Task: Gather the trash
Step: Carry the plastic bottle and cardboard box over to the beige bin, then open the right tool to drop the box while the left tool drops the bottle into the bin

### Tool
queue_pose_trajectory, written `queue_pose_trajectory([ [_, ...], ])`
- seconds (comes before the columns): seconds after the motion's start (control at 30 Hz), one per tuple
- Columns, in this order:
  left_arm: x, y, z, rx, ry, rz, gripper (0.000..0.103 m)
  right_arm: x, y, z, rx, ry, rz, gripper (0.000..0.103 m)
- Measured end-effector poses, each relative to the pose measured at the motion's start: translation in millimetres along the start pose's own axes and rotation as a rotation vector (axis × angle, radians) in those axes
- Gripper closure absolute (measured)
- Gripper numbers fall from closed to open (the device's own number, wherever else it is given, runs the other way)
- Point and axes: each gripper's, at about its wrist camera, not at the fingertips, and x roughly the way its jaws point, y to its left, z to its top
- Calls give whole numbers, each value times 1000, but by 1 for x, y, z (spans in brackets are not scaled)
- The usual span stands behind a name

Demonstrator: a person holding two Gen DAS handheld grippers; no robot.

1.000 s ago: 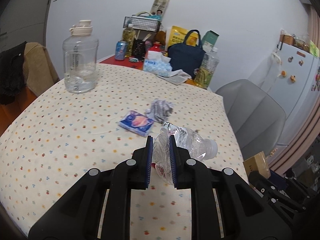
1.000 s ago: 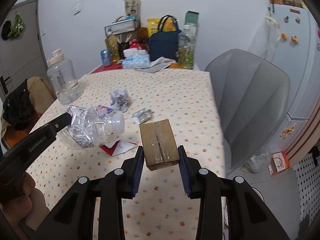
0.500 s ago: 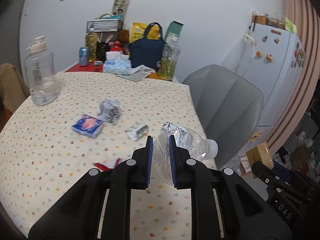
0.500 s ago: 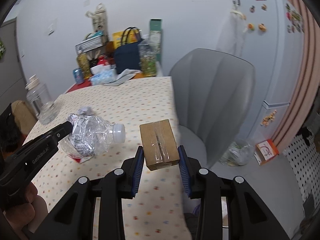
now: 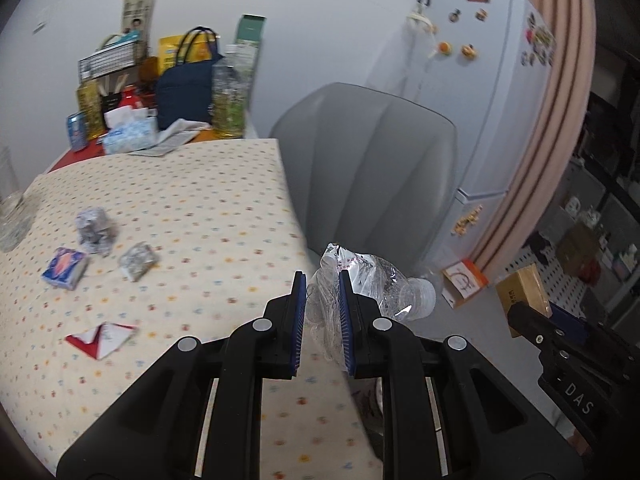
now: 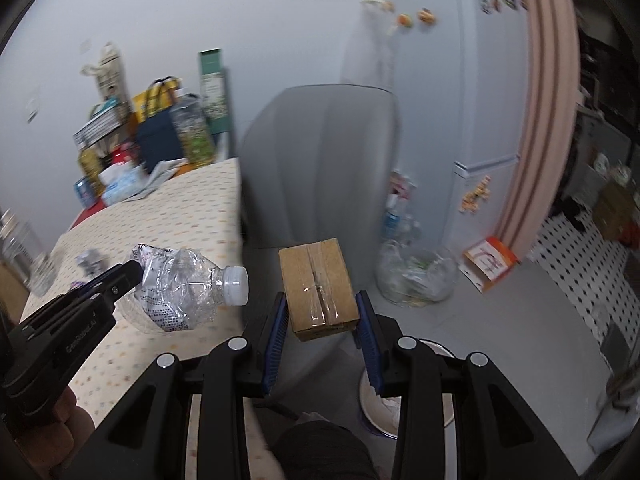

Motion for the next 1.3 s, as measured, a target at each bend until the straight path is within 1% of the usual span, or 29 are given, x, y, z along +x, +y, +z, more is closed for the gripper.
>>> queue_pose_trajectory([
  [0.23, 29, -53, 0, 72, 52, -66, 87, 15, -51, -5, 80, 23, -56, 69],
  [0.47, 59, -94, -3, 132, 100, -99, 87, 37, -100, -14, 151, 60, -103, 69],
  [0.9, 111, -138, -13, 199, 197, -117, 87, 88, -164, -35, 257, 148, -157, 68],
  [1.13, 138, -149, -14, 216, 235, -113, 87, 121, -181, -39, 284, 202, -155, 67],
  [1.17, 141, -150, -15, 218, 240, -113, 87, 125, -182, -39, 283, 205, -165, 58],
  [1.2, 145, -153, -16, 220, 246, -114, 87, 128, -183, -39, 285, 207, -167, 43],
  [1.23, 147, -154, -17, 222, 251, -114, 87, 129, -184, -40, 289, 205, -167, 40],
  [1.3, 151, -157, -19, 228, 262, -116, 87, 132, -186, -42, 290, 210, -175, 40],
])
